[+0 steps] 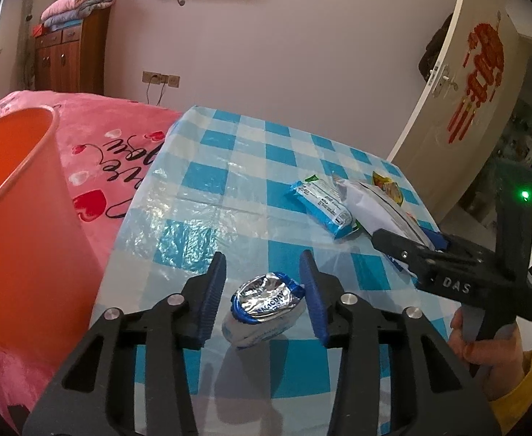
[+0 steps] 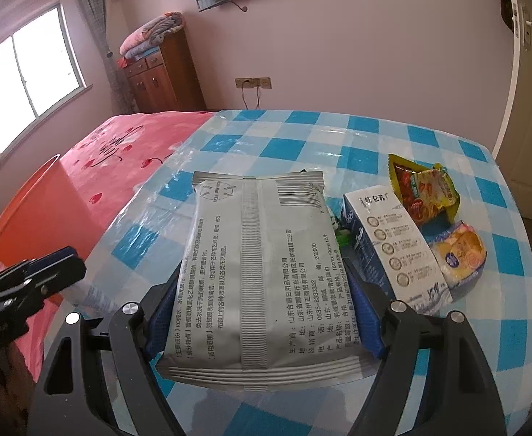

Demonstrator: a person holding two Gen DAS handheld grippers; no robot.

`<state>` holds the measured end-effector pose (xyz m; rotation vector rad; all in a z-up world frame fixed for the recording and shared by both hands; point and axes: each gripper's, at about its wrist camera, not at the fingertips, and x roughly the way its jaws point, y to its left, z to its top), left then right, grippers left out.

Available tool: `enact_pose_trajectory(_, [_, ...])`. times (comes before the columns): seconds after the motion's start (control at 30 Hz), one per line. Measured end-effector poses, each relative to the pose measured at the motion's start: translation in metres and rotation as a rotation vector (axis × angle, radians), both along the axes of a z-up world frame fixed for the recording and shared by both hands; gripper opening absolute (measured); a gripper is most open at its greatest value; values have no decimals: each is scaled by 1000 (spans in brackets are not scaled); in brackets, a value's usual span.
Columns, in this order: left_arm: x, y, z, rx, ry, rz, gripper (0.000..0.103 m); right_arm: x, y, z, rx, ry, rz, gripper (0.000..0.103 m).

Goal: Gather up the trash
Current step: 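Carry the pouch and grey packet over the orange bucket and open both tools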

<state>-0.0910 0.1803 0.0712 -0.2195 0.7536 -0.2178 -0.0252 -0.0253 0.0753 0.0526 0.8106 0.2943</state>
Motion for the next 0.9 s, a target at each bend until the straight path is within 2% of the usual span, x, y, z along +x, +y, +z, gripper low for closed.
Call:
enact_pose_trajectory(0.3, [-8, 9, -6, -53, -1, -7, 40, -19, 14, 5, -37, -18, 23, 79])
enact_pose_trajectory(0.37, [-9, 9, -8, -68, -4, -16, 42, -20, 16, 4, -40, -16, 28, 79])
enact_pose_trajectory(0.43, [-12, 8, -12, -75, -3, -21, 52, -22, 18, 3, -42, -13, 32, 79])
enact_pose_trajectory(0.47, [-12, 7, -14, -77, -1, -22, 53, -22, 19, 3, -42, -12, 34, 79])
enact_pose_trajectory(0.63, [-13, 6, -23, -89, 12, -13, 51, -25, 23, 5, -53, -18, 42, 79])
enact_pose_trajectory(0.9, [-20, 12, -16, -84, -15, 6, 49, -28, 24, 7, -56, -11, 40, 79])
